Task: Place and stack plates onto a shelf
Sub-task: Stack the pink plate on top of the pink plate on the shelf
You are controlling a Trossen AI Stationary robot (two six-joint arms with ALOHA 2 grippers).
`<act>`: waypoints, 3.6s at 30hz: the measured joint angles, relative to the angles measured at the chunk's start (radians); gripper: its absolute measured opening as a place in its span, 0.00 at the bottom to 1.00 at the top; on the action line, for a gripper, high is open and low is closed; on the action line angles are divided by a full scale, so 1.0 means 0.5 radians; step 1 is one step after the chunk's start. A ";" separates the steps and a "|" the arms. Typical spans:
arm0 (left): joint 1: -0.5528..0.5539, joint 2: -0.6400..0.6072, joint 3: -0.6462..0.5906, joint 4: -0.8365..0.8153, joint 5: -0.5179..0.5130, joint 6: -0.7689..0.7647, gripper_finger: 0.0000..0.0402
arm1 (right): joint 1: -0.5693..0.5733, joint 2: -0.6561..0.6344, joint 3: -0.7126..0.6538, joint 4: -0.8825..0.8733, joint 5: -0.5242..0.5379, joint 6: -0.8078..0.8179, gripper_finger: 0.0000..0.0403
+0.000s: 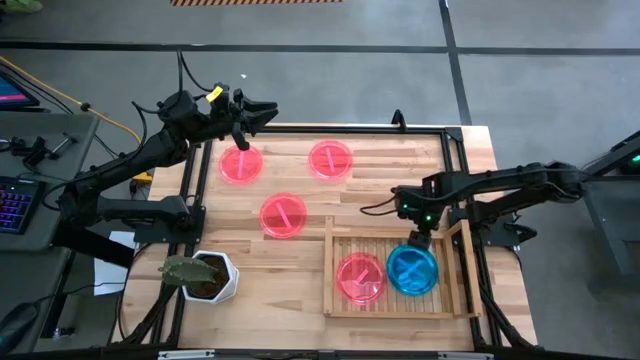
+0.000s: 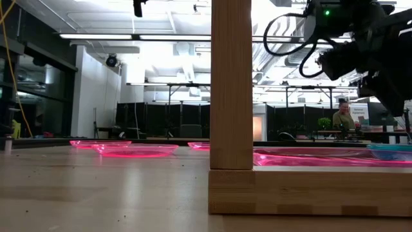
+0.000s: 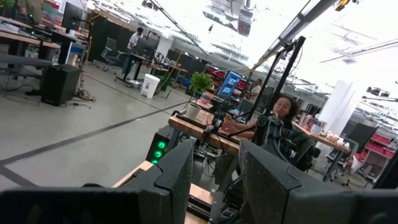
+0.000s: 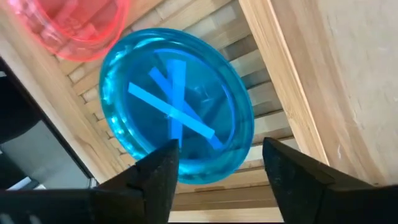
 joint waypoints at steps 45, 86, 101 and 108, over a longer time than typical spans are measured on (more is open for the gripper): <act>0.001 0.001 -0.001 -0.135 0.032 -0.104 0.30 | -0.246 -0.595 0.002 1.576 1.757 0.880 0.56; 0.024 0.307 -0.002 -0.851 -0.098 0.091 0.30 | -0.835 1.070 0.002 2.672 0.922 1.744 0.56; 0.022 0.305 -0.001 -0.761 -0.085 0.035 0.30 | -0.862 1.475 0.238 2.717 1.031 1.820 0.30; 0.022 0.304 -0.001 -0.760 -0.083 0.027 0.30 | -0.913 1.459 0.254 2.648 1.039 1.598 0.03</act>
